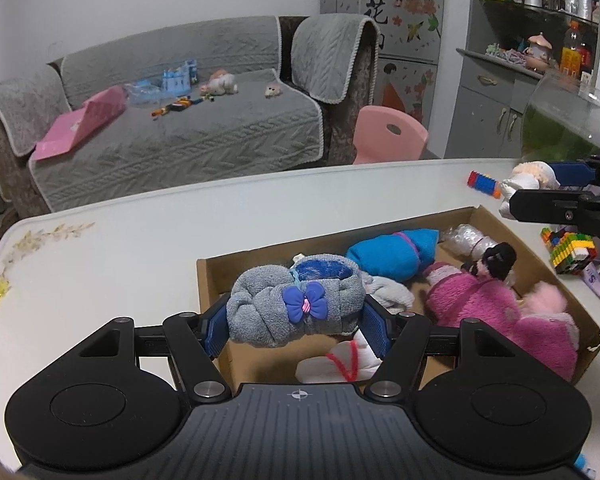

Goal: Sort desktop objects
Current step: 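Lower both held bundles into the box and open both tools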

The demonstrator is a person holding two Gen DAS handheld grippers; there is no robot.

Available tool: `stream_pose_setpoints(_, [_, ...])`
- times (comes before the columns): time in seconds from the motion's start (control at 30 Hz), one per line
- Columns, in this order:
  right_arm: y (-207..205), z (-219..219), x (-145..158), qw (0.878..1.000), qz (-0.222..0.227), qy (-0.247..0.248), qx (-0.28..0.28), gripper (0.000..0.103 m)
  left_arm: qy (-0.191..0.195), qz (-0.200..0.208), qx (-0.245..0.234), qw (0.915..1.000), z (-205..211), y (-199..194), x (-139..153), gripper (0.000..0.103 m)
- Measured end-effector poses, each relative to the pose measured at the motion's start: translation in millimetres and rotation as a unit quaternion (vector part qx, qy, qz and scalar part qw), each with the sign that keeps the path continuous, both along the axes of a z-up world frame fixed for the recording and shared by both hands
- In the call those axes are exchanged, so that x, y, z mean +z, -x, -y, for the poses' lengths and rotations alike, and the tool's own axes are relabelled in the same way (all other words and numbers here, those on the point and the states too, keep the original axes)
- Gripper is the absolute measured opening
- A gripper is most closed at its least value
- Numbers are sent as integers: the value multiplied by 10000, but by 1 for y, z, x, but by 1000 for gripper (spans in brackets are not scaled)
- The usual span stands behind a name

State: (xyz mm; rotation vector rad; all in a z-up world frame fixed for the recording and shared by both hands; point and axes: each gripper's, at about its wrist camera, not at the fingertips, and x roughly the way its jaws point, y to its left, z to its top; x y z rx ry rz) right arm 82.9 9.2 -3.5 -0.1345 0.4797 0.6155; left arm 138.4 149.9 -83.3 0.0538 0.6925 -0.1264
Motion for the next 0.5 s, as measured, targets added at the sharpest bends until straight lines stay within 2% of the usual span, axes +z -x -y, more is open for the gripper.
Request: stream_pose_setpoints(0.5, [-31, -5, -12, 9994, -262, 210, -77, 70, 14, -233, 31, 9997, -3, -16, -24, 71])
